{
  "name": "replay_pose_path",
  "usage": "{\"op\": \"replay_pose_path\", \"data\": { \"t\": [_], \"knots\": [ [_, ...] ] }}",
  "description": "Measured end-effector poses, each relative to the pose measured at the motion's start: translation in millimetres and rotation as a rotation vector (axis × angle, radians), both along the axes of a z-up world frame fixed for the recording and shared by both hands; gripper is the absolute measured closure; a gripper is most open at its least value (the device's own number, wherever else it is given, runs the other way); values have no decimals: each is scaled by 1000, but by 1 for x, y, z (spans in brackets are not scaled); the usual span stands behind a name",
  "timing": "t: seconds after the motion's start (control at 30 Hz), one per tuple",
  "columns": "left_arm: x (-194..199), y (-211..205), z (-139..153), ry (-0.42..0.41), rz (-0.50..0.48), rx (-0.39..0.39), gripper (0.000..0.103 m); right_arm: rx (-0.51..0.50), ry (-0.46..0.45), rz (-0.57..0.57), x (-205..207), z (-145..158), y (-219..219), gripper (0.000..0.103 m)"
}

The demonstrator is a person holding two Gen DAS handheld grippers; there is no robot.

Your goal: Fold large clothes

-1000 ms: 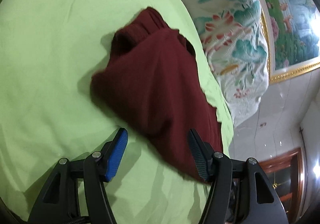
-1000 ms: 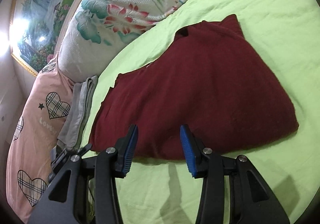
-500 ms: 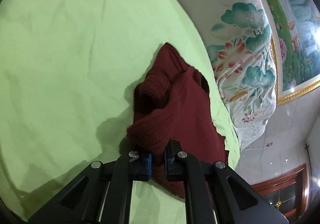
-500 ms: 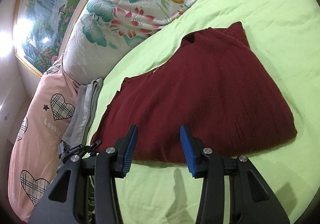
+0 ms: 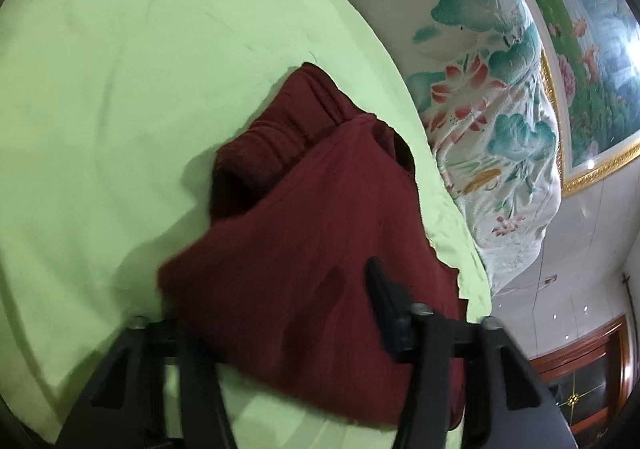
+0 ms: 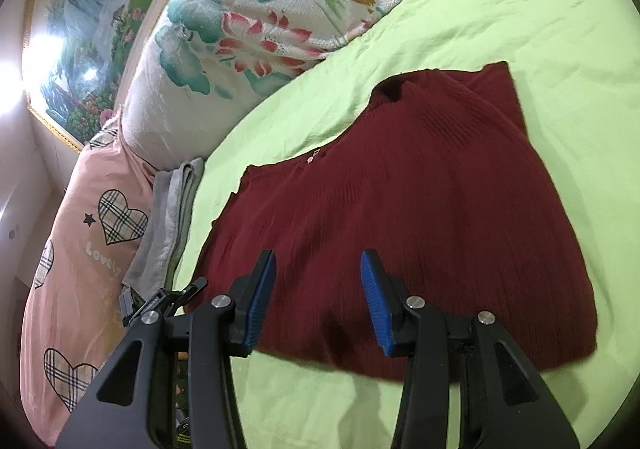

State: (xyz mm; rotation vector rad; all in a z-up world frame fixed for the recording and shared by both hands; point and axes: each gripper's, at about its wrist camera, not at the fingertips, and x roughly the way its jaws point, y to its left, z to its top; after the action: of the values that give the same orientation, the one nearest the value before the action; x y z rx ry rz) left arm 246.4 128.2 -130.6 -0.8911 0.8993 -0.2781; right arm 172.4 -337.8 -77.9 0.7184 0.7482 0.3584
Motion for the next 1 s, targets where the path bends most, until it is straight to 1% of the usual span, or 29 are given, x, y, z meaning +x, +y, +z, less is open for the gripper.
{"op": "replay_pose_path", "data": {
  "t": [0.03, 0.07, 0.1, 0.13, 0.2, 0.23, 0.33, 0.4, 0.47, 0.53, 0.57, 0.6, 0.67, 0.73, 0.8, 0.83, 0.9, 0.93, 1.0],
  "knots": [
    [4, 0, -4, 8, -4, -14, 90, 7, 2, 12, 9, 1, 0, 58],
    [9, 2, -11, 20, -6, -58, 91, 12, 3, 20, 14, 1, 0, 58],
    [11, 5, -13, 22, 6, -84, 92, 8, 6, 24, 21, 2, 0, 58],
    [11, 4, -11, 16, 9, -82, 92, -1, 10, 24, 29, 3, -1, 58],
    [11, -6, 8, -30, -15, 2, 93, 11, 17, 25, 39, 1, -6, 58],
    [11, -11, 18, -58, -29, 29, 93, 22, 24, 27, 42, -1, -9, 58],
    [10, -36, 58, -172, -97, 73, 93, 80, 42, 50, 53, -11, -20, 58],
    [8, -63, 86, -254, -164, 88, 94, 153, 50, 70, 57, -18, -28, 58],
    [5, -91, 107, -314, -237, 120, 94, 218, 54, 73, 59, -23, -38, 58],
    [-3, -133, 127, -380, -340, 163, 94, 257, 50, 65, 58, -25, -48, 58],
    [-7, -152, 133, -401, -390, 180, 94, 293, 44, 55, 56, -26, -55, 58],
    [-13, -176, 136, -405, -444, 196, 94, 340, 39, 41, 54, -29, -64, 58],
    [-26, -230, 133, -421, -579, 292, 93, 411, 36, 30, 49, -34, -75, 58],
    [-40, -274, 116, -417, -686, 388, 93, 473, 34, 32, 47, -39, -82, 57],
    [-50, -300, 96, -396, -753, 458, 93, 494, 39, 37, 46, -41, -84, 54],
    [-53, -312, 83, -374, -777, 500, 93, 493, 47, 37, 46, -42, -84, 54],
    [-57, -316, 78, -376, -763, 530, 93, 493, 66, 34, 47, -44, -84, 50],
    [-56, -313, 80, -374, -753, 518, 92, 506, 61, 38, 47, -44, -85, 49],
    [-50, -307, 84, -356, -741, 480, 92, 508, 53, 44, 47, -44, -87, 43]
  ]
}}
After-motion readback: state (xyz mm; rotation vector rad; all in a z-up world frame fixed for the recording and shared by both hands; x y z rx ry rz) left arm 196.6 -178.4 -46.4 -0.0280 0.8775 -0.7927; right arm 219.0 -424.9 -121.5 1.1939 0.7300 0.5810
